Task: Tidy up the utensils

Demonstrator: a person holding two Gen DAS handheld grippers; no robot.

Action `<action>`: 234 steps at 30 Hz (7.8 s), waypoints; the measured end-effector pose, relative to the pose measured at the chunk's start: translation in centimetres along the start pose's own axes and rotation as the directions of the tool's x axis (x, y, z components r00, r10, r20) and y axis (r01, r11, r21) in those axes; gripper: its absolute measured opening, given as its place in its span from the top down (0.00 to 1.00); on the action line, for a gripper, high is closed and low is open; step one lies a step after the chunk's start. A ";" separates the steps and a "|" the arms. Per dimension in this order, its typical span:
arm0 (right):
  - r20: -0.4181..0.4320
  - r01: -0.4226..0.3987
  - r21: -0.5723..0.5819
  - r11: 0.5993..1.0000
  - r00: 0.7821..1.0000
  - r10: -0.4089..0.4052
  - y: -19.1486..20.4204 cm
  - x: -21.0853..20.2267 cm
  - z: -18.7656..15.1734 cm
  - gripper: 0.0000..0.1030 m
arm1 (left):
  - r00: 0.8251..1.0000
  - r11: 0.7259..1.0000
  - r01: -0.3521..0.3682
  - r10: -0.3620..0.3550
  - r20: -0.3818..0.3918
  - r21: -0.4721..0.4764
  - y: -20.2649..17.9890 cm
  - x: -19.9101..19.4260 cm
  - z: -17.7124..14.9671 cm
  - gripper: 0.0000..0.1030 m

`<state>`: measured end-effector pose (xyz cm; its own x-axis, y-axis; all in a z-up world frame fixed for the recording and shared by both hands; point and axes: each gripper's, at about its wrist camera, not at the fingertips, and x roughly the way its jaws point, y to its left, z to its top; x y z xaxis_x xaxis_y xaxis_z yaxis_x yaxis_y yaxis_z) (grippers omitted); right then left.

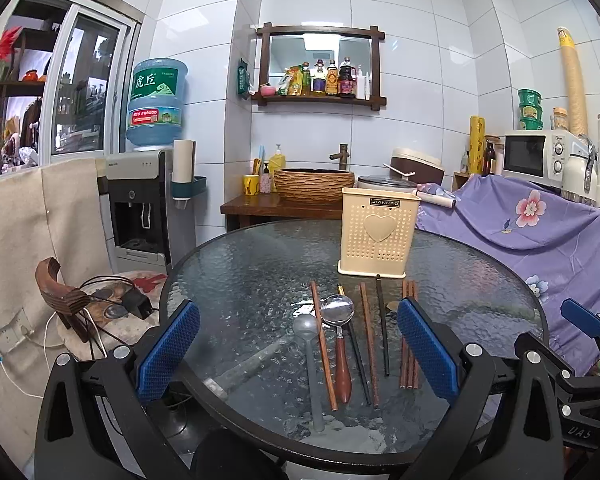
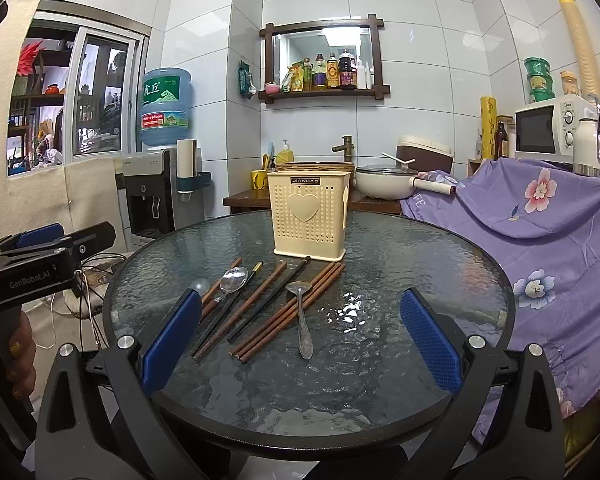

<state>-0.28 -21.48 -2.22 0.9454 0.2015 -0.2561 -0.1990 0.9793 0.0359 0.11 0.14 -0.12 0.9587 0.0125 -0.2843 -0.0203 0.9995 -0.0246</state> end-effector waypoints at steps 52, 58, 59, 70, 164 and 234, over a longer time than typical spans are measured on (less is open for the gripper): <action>0.001 -0.004 0.009 1.000 1.000 0.004 0.2 -0.1 0.4 0.05 | 0.999 0.999 0.047 -0.047 -0.004 0.009 -0.5 -0.2 0.6 0.06; 0.001 -0.005 0.013 1.000 1.000 0.005 0.2 -0.1 0.5 0.05 | 0.999 0.999 0.038 -0.038 -0.005 0.014 -0.8 -0.1 0.6 0.06; 0.002 -0.005 0.013 1.000 1.000 0.005 0.1 -0.1 0.5 0.05 | 0.999 0.999 0.038 -0.038 -0.004 0.015 -0.9 -0.2 0.6 0.06; -0.002 -0.007 0.015 1.000 1.000 0.007 0.2 -0.1 0.6 0.05 | 0.999 0.999 0.040 -0.039 -0.020 0.018 -0.9 0.0 0.6 0.06; -0.642 -0.154 -0.092 0.984 0.764 0.060 -0.4 27.8 1.6 0.79 | 0.814 0.991 0.085 -0.012 -0.581 0.098 -0.6 20.5 -1.4 0.63; -0.649 -0.246 -0.194 0.950 0.758 0.063 0.6 28.7 2.2 0.63 | 0.837 0.988 0.156 -0.139 -0.529 -0.013 0.7 18.8 0.9 0.67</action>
<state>27.28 -15.11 -7.47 0.5363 0.2037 -0.8191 -0.4714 0.8773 -0.0904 18.35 1.06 -4.63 0.6555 -0.1437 -0.7414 0.1255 0.9888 -0.0807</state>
